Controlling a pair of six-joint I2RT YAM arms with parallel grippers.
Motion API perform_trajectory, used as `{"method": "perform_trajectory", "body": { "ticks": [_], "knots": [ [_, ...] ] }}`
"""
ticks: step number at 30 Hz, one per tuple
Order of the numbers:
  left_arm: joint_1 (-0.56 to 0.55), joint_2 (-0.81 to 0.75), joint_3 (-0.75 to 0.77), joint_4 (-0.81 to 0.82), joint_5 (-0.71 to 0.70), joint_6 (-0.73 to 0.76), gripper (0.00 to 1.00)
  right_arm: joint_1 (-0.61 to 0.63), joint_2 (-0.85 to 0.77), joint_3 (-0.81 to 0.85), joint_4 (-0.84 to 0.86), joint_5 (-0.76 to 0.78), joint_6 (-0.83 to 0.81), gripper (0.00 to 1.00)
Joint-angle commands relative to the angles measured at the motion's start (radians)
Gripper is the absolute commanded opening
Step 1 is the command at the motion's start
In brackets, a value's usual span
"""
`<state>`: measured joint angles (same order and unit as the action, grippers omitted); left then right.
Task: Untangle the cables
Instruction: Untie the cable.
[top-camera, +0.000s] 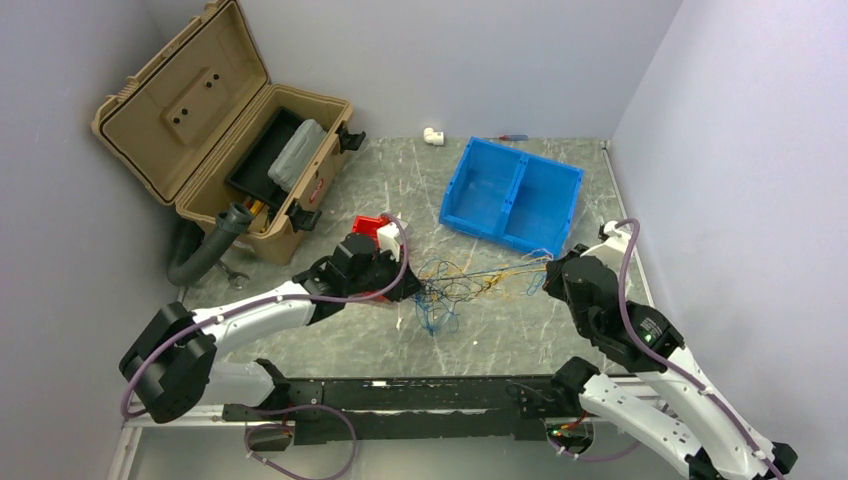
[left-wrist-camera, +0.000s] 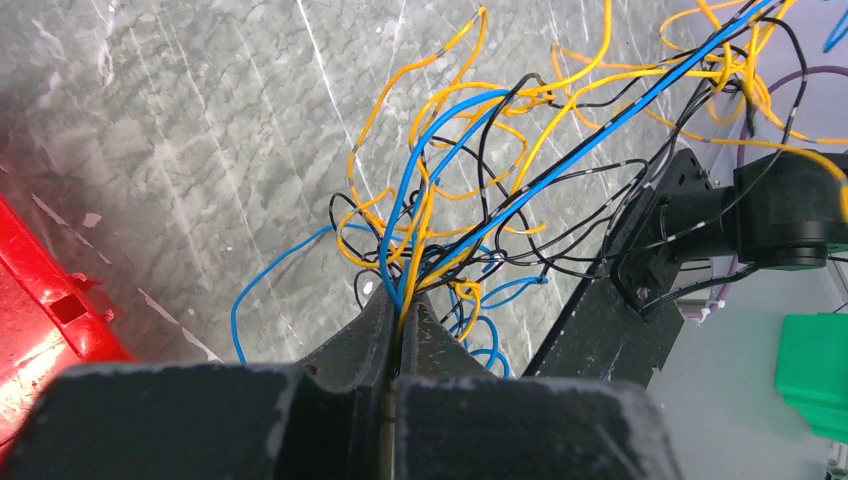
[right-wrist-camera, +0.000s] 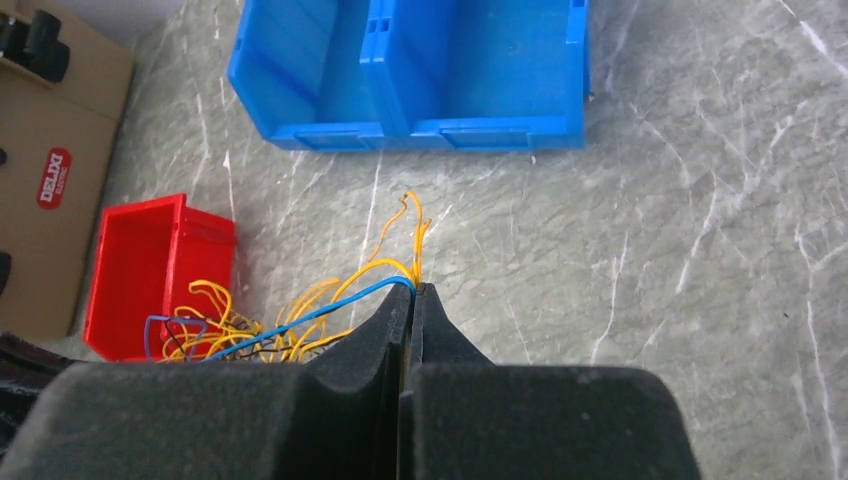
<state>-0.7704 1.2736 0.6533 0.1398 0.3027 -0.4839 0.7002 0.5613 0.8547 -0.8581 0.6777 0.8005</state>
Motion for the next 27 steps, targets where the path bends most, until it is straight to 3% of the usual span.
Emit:
{"method": "perform_trajectory", "body": {
  "ticks": [1,7,8,11,12,15,22,27],
  "knots": [
    [0.016,0.010,-0.054,-0.074,-0.113,0.020,0.00,-0.013,-0.060,0.071,-0.015,0.206,-0.049,0.00],
    [0.006,0.005,-0.050,-0.027,-0.060,0.023,0.01,-0.013,-0.080,0.013,0.189,-0.092,-0.270,0.00],
    [-0.007,-0.006,-0.039,-0.033,-0.054,0.036,0.08,-0.013,-0.065,0.005,0.218,-0.166,-0.298,0.00],
    [-0.055,-0.045,0.020,-0.093,-0.093,0.087,0.53,-0.013,-0.006,-0.013,0.283,-0.366,-0.357,0.00],
    [-0.067,-0.057,0.038,-0.111,-0.108,0.102,0.63,-0.012,0.015,-0.015,0.301,-0.419,-0.373,0.00],
    [-0.074,-0.095,0.088,-0.149,-0.117,0.135,0.75,-0.012,0.066,-0.017,0.337,-0.529,-0.402,0.00],
    [-0.075,-0.092,0.179,-0.229,-0.156,0.181,0.78,-0.013,0.117,0.000,0.387,-0.626,-0.425,0.00],
    [-0.077,0.012,0.218,-0.203,-0.138,0.229,0.79,-0.013,0.158,0.042,0.395,-0.637,-0.429,0.00]
  ]
}}
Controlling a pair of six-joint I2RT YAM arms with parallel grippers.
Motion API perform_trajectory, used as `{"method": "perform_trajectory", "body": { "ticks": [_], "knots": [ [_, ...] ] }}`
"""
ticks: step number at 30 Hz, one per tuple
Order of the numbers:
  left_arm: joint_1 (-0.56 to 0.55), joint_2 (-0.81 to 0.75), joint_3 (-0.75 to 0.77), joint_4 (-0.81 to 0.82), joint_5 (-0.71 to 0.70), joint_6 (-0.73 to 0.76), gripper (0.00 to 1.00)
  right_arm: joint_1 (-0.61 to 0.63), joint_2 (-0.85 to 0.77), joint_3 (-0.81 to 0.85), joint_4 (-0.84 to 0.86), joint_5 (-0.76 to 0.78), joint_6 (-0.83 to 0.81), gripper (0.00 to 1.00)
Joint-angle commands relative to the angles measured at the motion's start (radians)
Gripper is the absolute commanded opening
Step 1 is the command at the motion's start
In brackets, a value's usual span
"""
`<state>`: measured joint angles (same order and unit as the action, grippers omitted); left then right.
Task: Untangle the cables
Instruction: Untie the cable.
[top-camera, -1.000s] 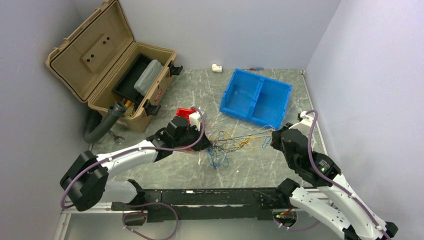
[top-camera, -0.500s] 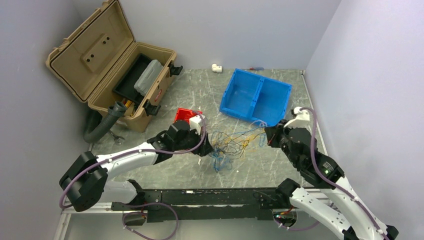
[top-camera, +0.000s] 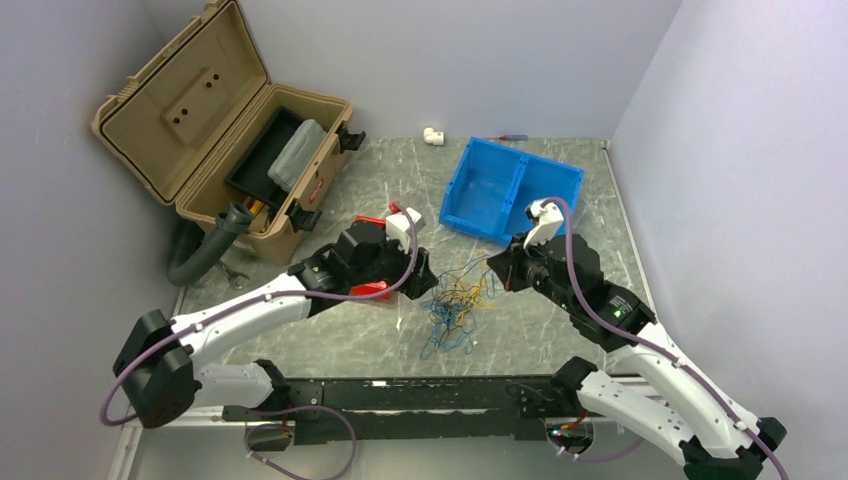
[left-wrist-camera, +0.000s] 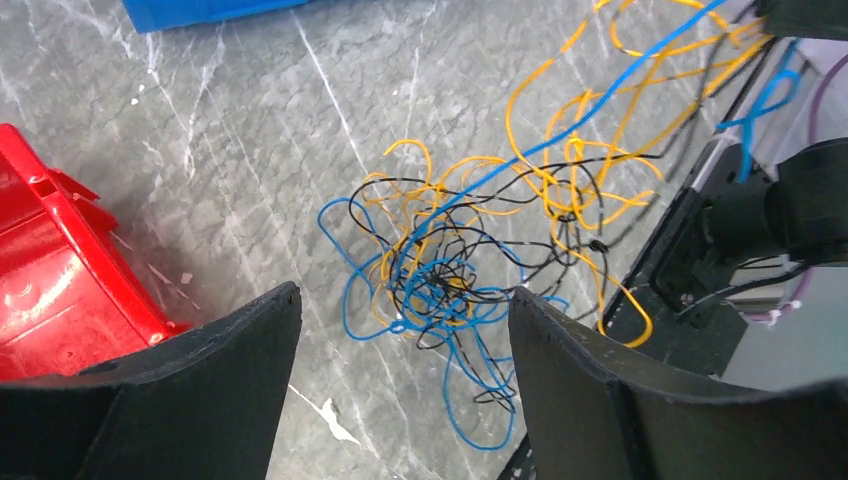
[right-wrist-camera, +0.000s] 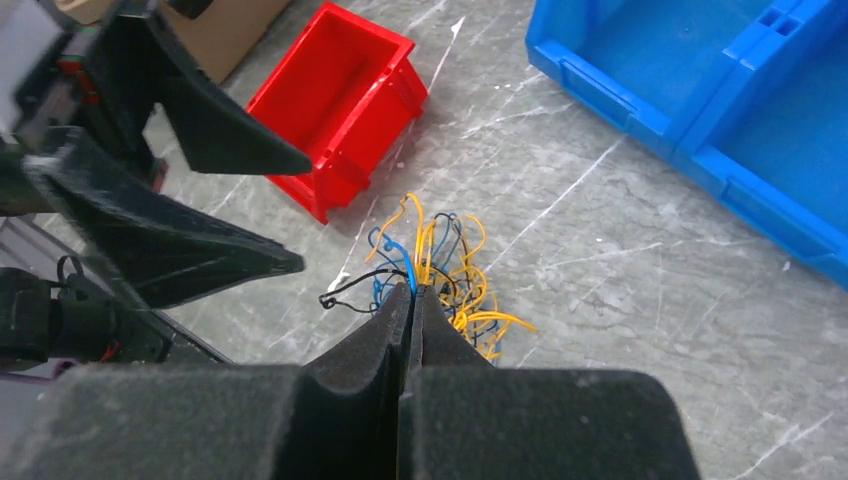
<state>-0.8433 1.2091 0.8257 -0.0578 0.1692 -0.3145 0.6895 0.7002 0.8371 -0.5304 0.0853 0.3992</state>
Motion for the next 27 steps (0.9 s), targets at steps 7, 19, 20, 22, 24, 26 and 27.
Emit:
{"method": "perform_trajectory", "body": {
  "ticks": [7,19,20,22,24,26,27],
  "knots": [
    [-0.004,0.261,0.001,0.159,0.061,-0.001,0.79,-0.003,0.033,0.082,0.108,-0.011,-0.003,0.00],
    [-0.034,0.451,-0.013,0.388,0.200,-0.158,0.15,-0.005,0.159,0.155,0.235,0.041,0.079,0.00],
    [-0.035,0.443,-0.024,0.403,0.208,-0.168,0.09,-0.004,0.185,0.170,0.229,0.076,0.086,0.00],
    [-0.038,0.422,-0.048,0.424,0.218,-0.186,0.00,-0.015,0.239,0.196,0.207,0.168,0.111,0.00],
    [-0.046,0.406,-0.073,0.437,0.220,-0.196,0.00,-0.047,0.293,0.212,0.188,0.244,0.145,0.00],
    [-0.057,0.388,-0.090,0.434,0.216,-0.205,0.00,-0.099,0.344,0.216,0.170,0.286,0.185,0.00],
    [-0.063,0.376,-0.099,0.428,0.207,-0.208,0.00,-0.131,0.367,0.216,0.159,0.294,0.208,0.00]
  ]
}}
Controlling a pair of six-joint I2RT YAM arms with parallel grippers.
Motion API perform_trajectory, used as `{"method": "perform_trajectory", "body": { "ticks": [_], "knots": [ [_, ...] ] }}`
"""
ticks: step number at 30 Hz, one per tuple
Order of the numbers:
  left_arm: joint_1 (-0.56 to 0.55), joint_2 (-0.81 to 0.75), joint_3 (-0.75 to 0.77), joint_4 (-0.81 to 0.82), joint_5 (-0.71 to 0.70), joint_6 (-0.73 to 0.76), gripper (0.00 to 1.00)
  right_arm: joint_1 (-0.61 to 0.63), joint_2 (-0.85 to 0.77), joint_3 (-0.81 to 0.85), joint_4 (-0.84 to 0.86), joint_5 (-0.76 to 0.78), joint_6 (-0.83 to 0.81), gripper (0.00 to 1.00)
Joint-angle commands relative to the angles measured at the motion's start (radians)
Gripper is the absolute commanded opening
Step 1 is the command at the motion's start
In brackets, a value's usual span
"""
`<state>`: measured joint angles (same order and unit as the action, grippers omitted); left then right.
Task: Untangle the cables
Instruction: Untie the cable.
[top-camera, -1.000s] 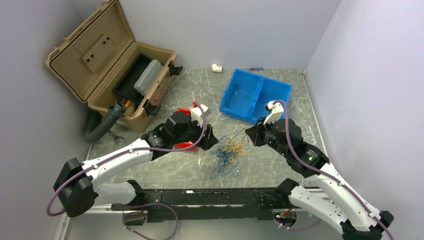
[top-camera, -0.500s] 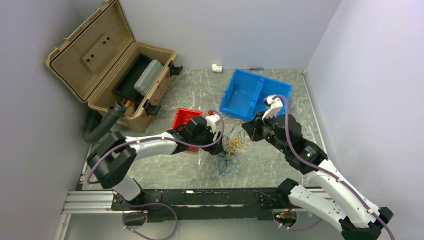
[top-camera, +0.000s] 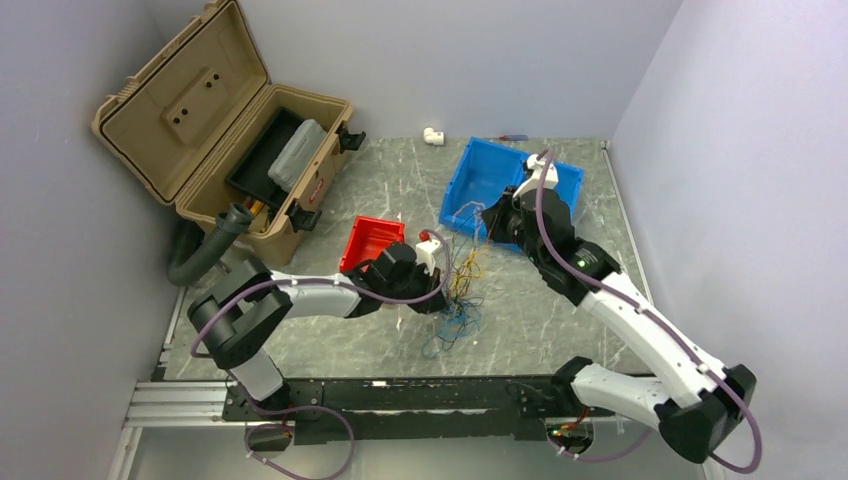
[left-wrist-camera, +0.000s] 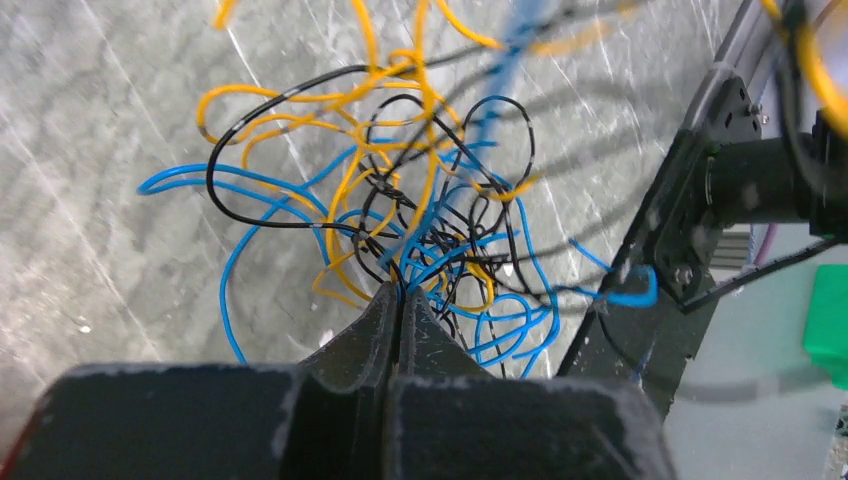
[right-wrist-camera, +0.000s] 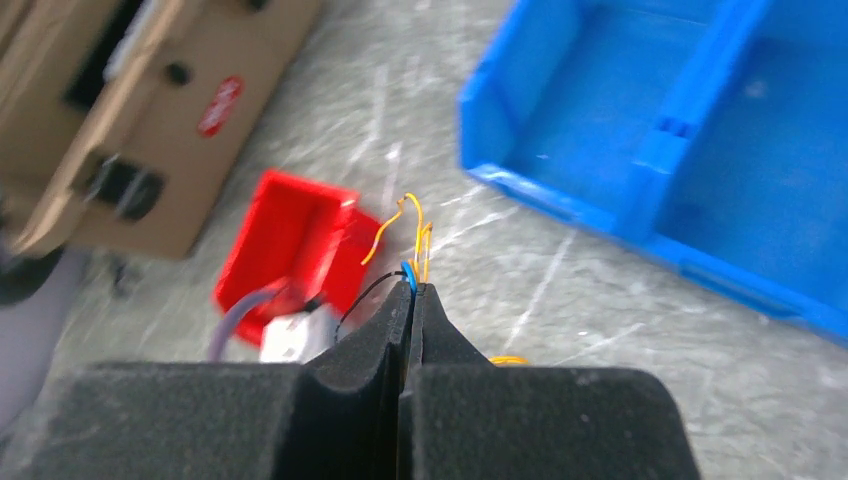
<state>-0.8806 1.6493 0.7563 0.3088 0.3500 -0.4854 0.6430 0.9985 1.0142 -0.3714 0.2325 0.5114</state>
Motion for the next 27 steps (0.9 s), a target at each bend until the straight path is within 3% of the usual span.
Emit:
{"method": "perform_trajectory", "body": {
  "ticks": [1,5,7,10,12,20,27],
  "knots": [
    [-0.029,-0.082,-0.041,0.051,0.013,-0.043,0.00,-0.118,0.093,0.034,-0.004,0.149,0.120,0.00],
    [-0.035,-0.160,-0.060,-0.063,-0.046,-0.070,0.00,-0.216,0.167,0.018,-0.003,0.088,0.115,0.01],
    [-0.036,-0.182,-0.029,-0.159,-0.074,-0.069,0.00,-0.240,0.206,0.034,-0.019,0.041,0.085,0.08],
    [-0.036,-0.176,0.055,-0.320,-0.126,-0.071,0.00,-0.248,0.230,0.047,-0.034,-0.136,-0.020,0.61],
    [-0.035,-0.163,0.095,-0.367,-0.119,-0.077,0.00,-0.247,0.198,0.005,-0.022,-0.209,-0.030,0.72],
    [-0.037,-0.123,0.124,-0.317,-0.065,-0.102,0.00,-0.247,-0.022,-0.300,-0.049,-0.324,0.009,0.79],
    [-0.033,-0.103,0.121,-0.329,-0.105,-0.075,0.00,-0.246,-0.174,-0.496,-0.015,-0.472,0.100,0.75]
  ]
}}
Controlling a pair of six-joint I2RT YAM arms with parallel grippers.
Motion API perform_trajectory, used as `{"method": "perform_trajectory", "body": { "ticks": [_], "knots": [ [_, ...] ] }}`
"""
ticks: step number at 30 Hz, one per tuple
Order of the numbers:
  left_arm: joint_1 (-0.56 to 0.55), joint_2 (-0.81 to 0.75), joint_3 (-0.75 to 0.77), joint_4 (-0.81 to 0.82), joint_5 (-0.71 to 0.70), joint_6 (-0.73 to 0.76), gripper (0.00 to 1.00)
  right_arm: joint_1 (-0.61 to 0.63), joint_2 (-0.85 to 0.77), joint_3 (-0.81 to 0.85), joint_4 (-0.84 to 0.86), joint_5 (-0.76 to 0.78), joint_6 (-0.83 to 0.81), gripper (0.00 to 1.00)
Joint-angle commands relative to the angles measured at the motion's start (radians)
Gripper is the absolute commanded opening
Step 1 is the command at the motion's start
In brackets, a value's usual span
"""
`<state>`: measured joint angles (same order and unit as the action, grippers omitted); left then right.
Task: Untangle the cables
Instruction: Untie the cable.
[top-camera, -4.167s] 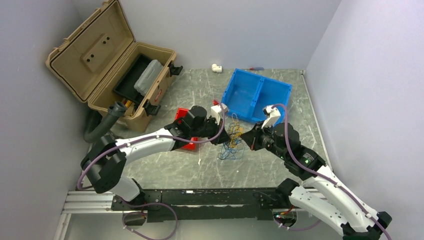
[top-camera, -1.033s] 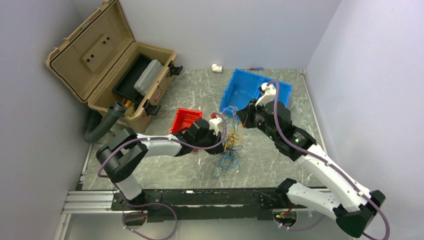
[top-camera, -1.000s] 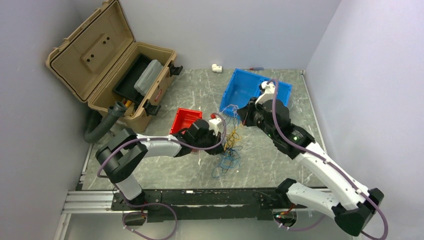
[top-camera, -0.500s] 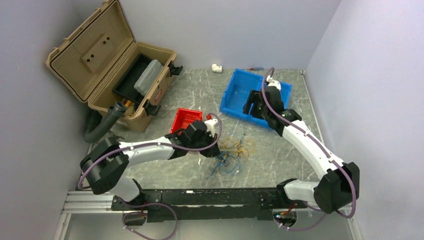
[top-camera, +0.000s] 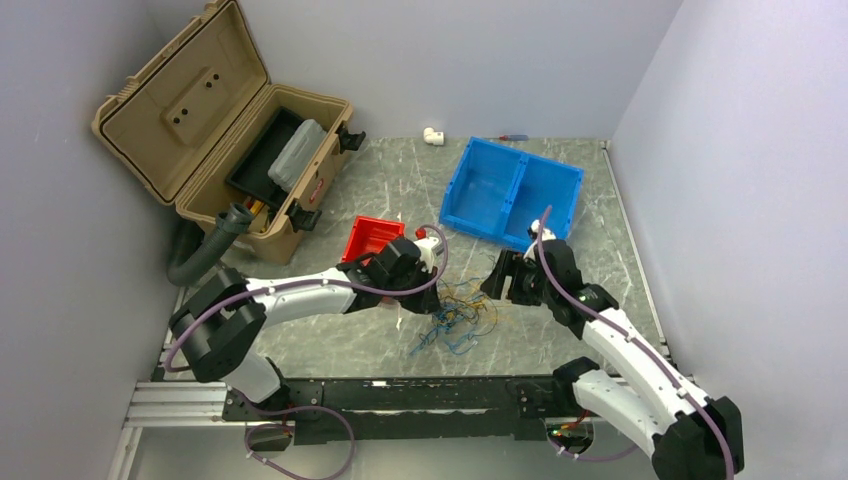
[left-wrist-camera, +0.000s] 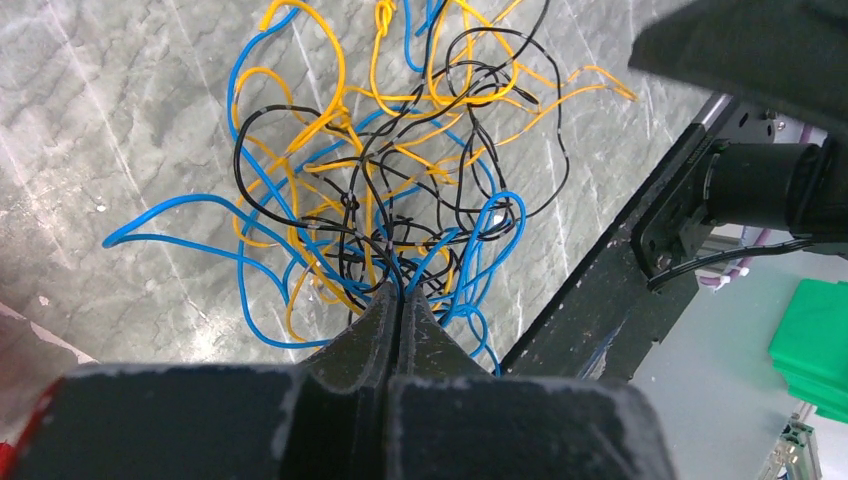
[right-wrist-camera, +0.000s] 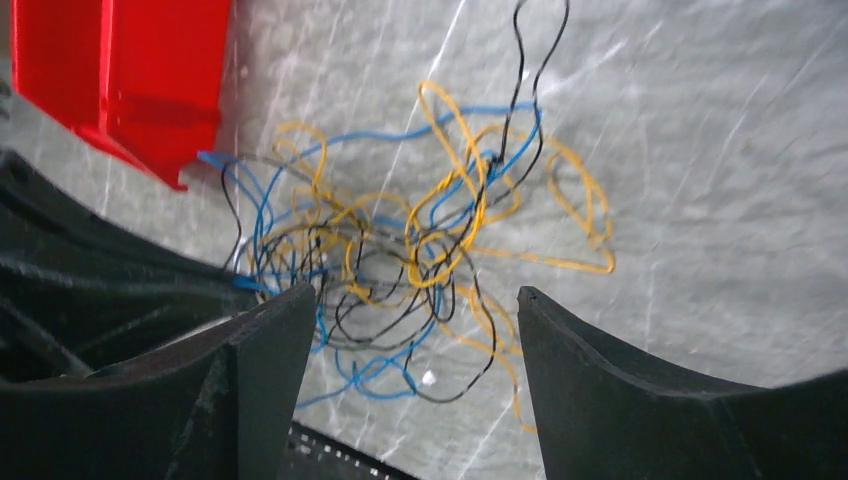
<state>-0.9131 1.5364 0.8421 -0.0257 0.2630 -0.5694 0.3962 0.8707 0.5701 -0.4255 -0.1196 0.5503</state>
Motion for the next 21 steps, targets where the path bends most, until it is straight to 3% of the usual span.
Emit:
{"method": "perform_trajectory", "body": {
  "ticks": [1,5,8,14,21],
  "knots": [
    [0.001,0.015,0.036,0.008,-0.020,0.009,0.00,0.001,-0.053,-0.073,0.057,-0.145,0.076,0.74],
    [0.011,0.031,0.031,0.018,0.001,-0.004,0.00,0.005,-0.050,-0.144,0.171,-0.297,0.152,0.73],
    [0.018,0.030,0.014,0.065,0.022,-0.018,0.00,0.035,-0.055,-0.179,0.222,-0.325,0.226,0.72],
    [0.023,0.029,-0.005,0.134,0.076,-0.052,0.00,0.181,-0.077,-0.270,0.393,-0.233,0.370,0.68],
    [0.029,0.040,-0.032,0.219,0.155,-0.105,0.00,0.256,0.036,-0.285,0.540,-0.133,0.366,0.58]
  ]
}}
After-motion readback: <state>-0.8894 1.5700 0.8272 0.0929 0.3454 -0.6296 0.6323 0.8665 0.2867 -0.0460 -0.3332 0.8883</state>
